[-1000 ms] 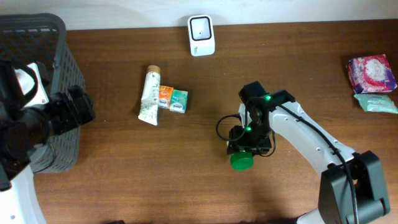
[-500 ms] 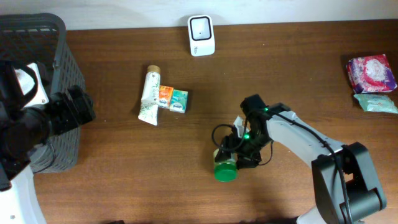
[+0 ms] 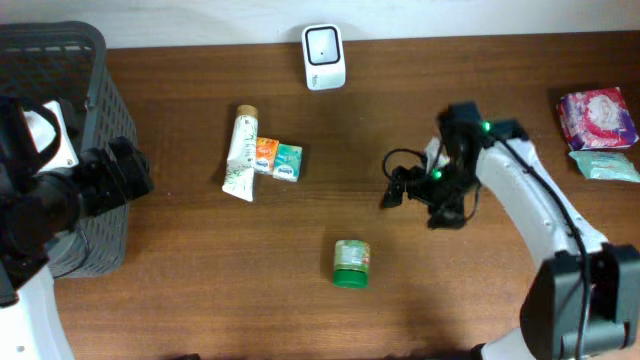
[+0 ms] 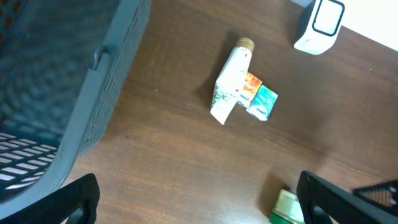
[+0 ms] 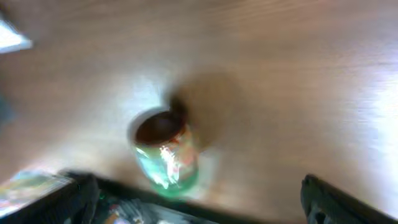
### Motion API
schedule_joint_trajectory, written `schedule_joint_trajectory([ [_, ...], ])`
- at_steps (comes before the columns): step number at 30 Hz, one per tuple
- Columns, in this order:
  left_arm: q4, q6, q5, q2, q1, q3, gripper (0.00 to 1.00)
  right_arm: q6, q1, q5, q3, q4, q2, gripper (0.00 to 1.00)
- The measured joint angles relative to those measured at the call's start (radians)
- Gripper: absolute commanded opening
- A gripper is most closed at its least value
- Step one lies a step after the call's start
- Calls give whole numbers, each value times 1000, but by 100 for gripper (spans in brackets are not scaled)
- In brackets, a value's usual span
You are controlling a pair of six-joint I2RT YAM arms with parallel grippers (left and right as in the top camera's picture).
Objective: Scan the item barcode
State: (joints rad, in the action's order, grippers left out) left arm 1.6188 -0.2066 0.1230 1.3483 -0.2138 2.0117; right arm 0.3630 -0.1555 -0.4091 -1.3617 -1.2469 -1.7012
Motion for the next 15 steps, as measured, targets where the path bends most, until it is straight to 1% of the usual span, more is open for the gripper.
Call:
schedule_joint_trajectory([
  [2,-1,0,0,0,0,0,99,-35,-89,151,-140,-80,21,99],
  [3,-2,0,0,0,0,0,99,-41,-133,200,-167,-98,28,99],
  [4,-2,0,-1,0,0,0,99,-56,-231,282,-184,-118,37,99],
  [6,0,0,0,0,0,0,99,-103,-381,389,-180,-122,34,99],
  [7,-1,0,-1,0,0,0,99,-144,-489,463,-172,-122,29,99],
  [9,0,0,0,0,0,0,99,-227,-636,573,-146,-114,13,99],
  [12,0,0,0,0,0,0,99,-324,-762,705,-45,-40,-10,99],
  [15,0,0,0,0,0,0,99,-408,-772,730,45,19,-13,99],
])
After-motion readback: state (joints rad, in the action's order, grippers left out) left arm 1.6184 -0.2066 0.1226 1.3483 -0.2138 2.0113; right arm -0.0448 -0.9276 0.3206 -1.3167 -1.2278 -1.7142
